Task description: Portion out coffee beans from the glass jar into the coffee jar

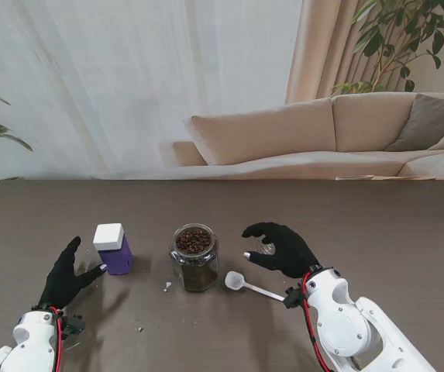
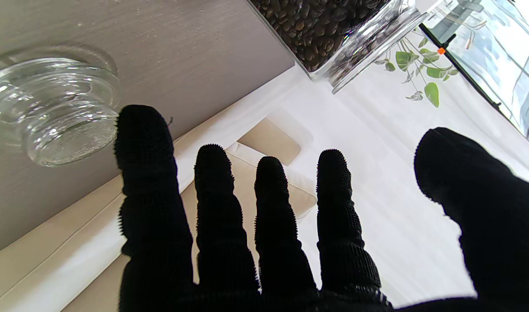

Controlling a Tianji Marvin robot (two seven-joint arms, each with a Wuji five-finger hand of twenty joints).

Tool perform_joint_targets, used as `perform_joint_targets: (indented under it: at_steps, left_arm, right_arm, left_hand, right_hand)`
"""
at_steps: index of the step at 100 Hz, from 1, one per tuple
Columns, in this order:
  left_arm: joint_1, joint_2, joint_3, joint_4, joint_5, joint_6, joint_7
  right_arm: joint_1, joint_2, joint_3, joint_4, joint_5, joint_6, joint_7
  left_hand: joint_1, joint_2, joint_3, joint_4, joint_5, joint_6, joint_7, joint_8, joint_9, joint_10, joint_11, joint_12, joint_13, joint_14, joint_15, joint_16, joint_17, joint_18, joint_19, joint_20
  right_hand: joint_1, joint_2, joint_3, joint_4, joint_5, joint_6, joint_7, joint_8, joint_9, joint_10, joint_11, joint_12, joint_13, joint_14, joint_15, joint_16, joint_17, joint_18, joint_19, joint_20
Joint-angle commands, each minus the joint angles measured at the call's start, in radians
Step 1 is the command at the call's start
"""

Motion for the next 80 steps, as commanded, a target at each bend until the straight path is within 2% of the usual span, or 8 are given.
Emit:
perform_joint_targets:
  at_steps: [1,6,16,25,55,69,80]
  left_arm:
    - [-0.025,0.005,0.008,0.022,0.007,0.008,-0.029]
    - [-0.038,0.009,0.014,0.036,0.01,0.01,-0.045]
    - [-0.068,0.017,0.028,0.069,0.02,0.014,-0.075]
    - [-0.096,0.021,0.043,0.104,0.028,0.012,-0.086]
    - [-0.167,0.025,0.082,0.189,0.024,-0.007,-0.107]
    - [-0.184,0.027,0.09,0.206,0.032,-0.022,-0.108]
    - [-0.194,0.028,0.089,0.211,0.039,-0.038,-0.109]
  right_arm:
    - [-0.005,-0.002,-0.003,0.002,0.001,0.0,0.016]
    - [-0.004,-0.003,-0.005,0.004,0.001,0.0,0.016]
    - [-0.001,-0.005,-0.012,0.01,-0.008,0.007,0.002]
    - [-0.001,-0.005,-0.014,0.012,-0.013,0.008,-0.003]
    - [0.004,-0.006,-0.018,0.019,-0.009,0.012,-0.002]
    - [0.004,-0.006,-0.017,0.02,-0.009,0.013,-0.002]
    - [0.006,-0.006,-0.016,0.021,-0.008,0.01,-0.002]
  left_hand:
    - [-0.03,-0.015,-0.021,-0.024,-0.031,-0.027,-0.01,-0.006,-0.029,-0.055,-0.007,-0.002,-0.012,-0.037,-0.01,-0.009,-0.008,-0.058,-0.013,-0.012]
    - [-0.03,-0.014,-0.025,-0.024,-0.029,-0.051,-0.007,-0.004,-0.028,-0.071,-0.006,-0.002,-0.012,-0.044,-0.011,-0.01,-0.007,-0.058,-0.014,-0.014]
    - [-0.035,-0.005,-0.04,-0.022,-0.034,-0.134,-0.001,0.005,-0.03,-0.12,-0.007,-0.005,-0.013,-0.07,-0.014,-0.014,-0.006,-0.056,-0.012,-0.014]
    - [-0.037,-0.002,-0.058,-0.021,-0.04,-0.178,0.002,0.013,-0.034,-0.132,-0.008,-0.01,-0.013,-0.082,-0.015,-0.017,-0.006,-0.062,-0.01,-0.013]
    - [-0.026,-0.011,-0.09,-0.02,-0.045,-0.2,0.002,0.025,-0.042,-0.135,-0.007,-0.017,-0.021,-0.089,-0.015,-0.023,-0.007,-0.067,-0.019,-0.023]
    - [-0.016,-0.021,-0.118,-0.024,-0.047,-0.216,0.002,0.036,-0.049,-0.137,-0.006,-0.02,-0.025,-0.094,-0.032,-0.043,0.0,-0.069,-0.046,-0.061]
    - [-0.01,-0.035,-0.126,-0.026,-0.044,-0.239,0.003,0.04,-0.05,-0.136,-0.006,-0.02,-0.026,-0.094,-0.031,-0.049,0.002,-0.068,-0.048,-0.07]
  right_hand:
    - [0.004,0.011,-0.004,0.019,-0.004,0.003,0.008,0.003,-0.001,0.011,-0.003,-0.003,-0.002,0.004,-0.005,0.009,-0.497,-0.002,-0.014,0.016]
    - [0.005,0.012,-0.003,0.019,-0.006,0.004,0.008,0.002,-0.006,0.013,-0.004,-0.003,-0.001,0.003,-0.004,0.009,-0.495,-0.003,-0.013,0.016]
    - [0.009,0.009,0.001,0.019,-0.006,0.011,0.012,0.003,-0.017,0.018,-0.002,-0.002,0.005,0.003,0.001,0.011,-0.491,-0.004,-0.009,0.017]
    - [0.009,0.009,0.005,0.018,-0.009,0.016,0.015,0.003,-0.024,0.02,0.002,-0.002,0.006,0.004,0.005,0.013,-0.491,-0.006,-0.007,0.017]
    - [0.01,0.014,0.009,0.017,-0.016,0.026,0.024,0.001,-0.048,0.027,0.011,-0.004,0.002,0.001,0.016,0.016,-0.491,-0.009,0.003,0.017]
    - [0.012,0.014,0.011,0.017,-0.014,0.028,0.027,0.0,-0.047,0.028,0.013,-0.005,0.002,0.002,0.019,0.016,-0.493,-0.008,0.005,0.016]
    - [0.011,0.015,0.011,0.016,-0.012,0.029,0.029,-0.001,-0.045,0.028,0.015,-0.006,0.003,0.002,0.02,0.016,-0.493,-0.009,0.006,0.015]
